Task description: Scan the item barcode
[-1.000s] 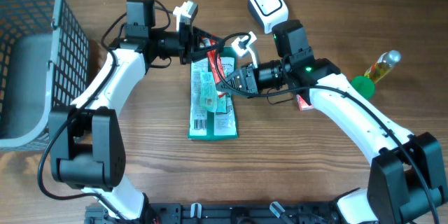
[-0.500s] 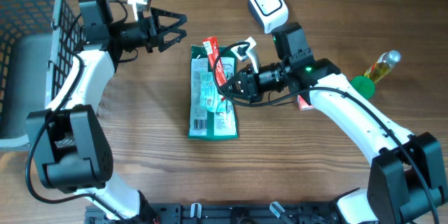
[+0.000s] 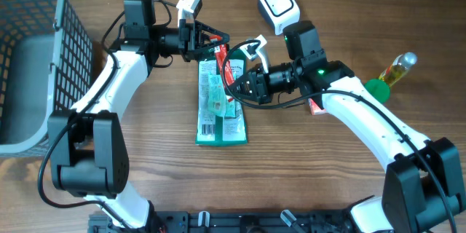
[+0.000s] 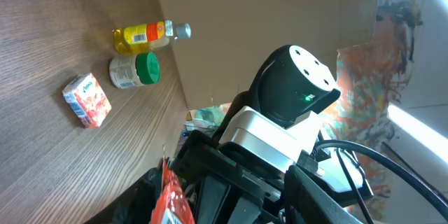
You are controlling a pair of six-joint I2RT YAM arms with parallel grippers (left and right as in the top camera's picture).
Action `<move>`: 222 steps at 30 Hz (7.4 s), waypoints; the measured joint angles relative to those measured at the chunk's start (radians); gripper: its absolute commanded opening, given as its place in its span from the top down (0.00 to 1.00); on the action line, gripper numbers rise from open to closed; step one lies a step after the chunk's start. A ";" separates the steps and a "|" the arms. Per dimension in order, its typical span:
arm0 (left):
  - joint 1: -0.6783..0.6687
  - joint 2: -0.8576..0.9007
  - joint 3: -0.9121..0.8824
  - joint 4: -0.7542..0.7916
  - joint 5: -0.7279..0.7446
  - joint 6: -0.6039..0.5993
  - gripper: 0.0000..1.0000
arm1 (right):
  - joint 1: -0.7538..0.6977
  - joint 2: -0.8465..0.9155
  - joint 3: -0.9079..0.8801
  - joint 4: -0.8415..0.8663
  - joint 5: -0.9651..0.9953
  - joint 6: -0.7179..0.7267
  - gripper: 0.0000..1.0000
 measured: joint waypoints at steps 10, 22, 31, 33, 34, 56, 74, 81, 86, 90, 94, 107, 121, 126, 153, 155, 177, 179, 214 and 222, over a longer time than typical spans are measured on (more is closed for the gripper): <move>-0.008 0.000 0.000 -0.005 -0.004 0.015 0.55 | 0.000 0.000 0.000 0.001 -0.008 0.003 0.96; -0.075 0.001 0.000 -0.007 -0.005 0.023 0.96 | -0.003 0.000 0.000 0.008 -0.013 0.004 0.96; -0.076 0.001 0.000 -0.007 -0.005 0.023 0.96 | -0.003 0.000 0.000 0.008 -0.015 0.004 0.96; -0.076 0.001 0.000 -0.007 -0.005 0.023 0.96 | -0.003 0.000 0.000 0.008 -0.015 0.004 0.96; -0.076 0.001 0.000 -0.007 -0.005 0.023 0.96 | -0.003 0.000 0.000 0.008 -0.015 0.004 0.96; -0.077 0.002 0.001 -0.043 -0.203 0.076 0.00 | -0.003 -0.001 -0.002 -0.002 -0.009 0.018 0.96; -0.081 0.003 0.002 -0.544 -1.380 0.258 0.00 | -0.001 -0.001 -0.002 -0.161 0.236 0.016 0.96; -0.081 0.003 0.002 -0.558 -1.463 0.261 0.00 | -0.001 -0.001 -0.002 -0.166 0.294 0.017 0.96; -0.081 0.003 0.002 -0.555 -1.472 0.261 0.00 | -0.001 -0.001 -0.002 -0.166 0.305 0.017 0.96; -0.081 0.003 0.002 -0.555 -1.472 0.261 0.00 | -0.001 -0.001 -0.002 -0.166 0.306 0.017 0.96; -0.081 0.003 0.002 -0.555 -1.472 0.261 0.00 | -0.001 -0.001 -0.002 -0.166 0.308 0.017 0.96; -0.081 0.003 0.002 -0.555 -1.472 0.261 0.00 | -0.001 -0.001 -0.002 -0.165 0.308 0.017 0.96; -0.081 0.003 0.002 -0.554 -1.472 0.261 0.00 | -0.054 0.005 0.291 -0.638 0.523 -0.138 0.96; -0.081 0.003 0.002 -0.555 -1.472 0.261 0.00 | -0.056 -0.006 0.712 -0.832 0.879 -0.312 0.96; -0.081 0.003 0.002 -0.554 -1.472 0.261 0.00 | -0.056 0.537 0.751 -0.336 1.839 -1.062 0.96; -0.081 0.003 0.002 -0.554 -1.472 0.261 0.00 | -0.056 0.565 0.751 -0.336 1.851 -1.073 0.96; -0.081 0.003 0.002 -0.555 -1.472 0.261 0.00 | -0.029 0.618 0.740 -0.389 1.860 -1.144 0.96; -0.081 0.003 0.002 -0.554 -1.472 0.261 0.00 | -0.029 0.625 0.732 -0.389 1.860 -1.143 0.96; -0.081 0.003 0.002 -0.555 -1.472 0.261 0.00 | -0.276 0.115 0.072 -0.590 1.281 -0.164 0.40; -0.081 0.003 0.002 -0.554 -1.472 0.261 0.00 | -0.249 0.113 0.061 -0.523 1.190 -0.062 0.44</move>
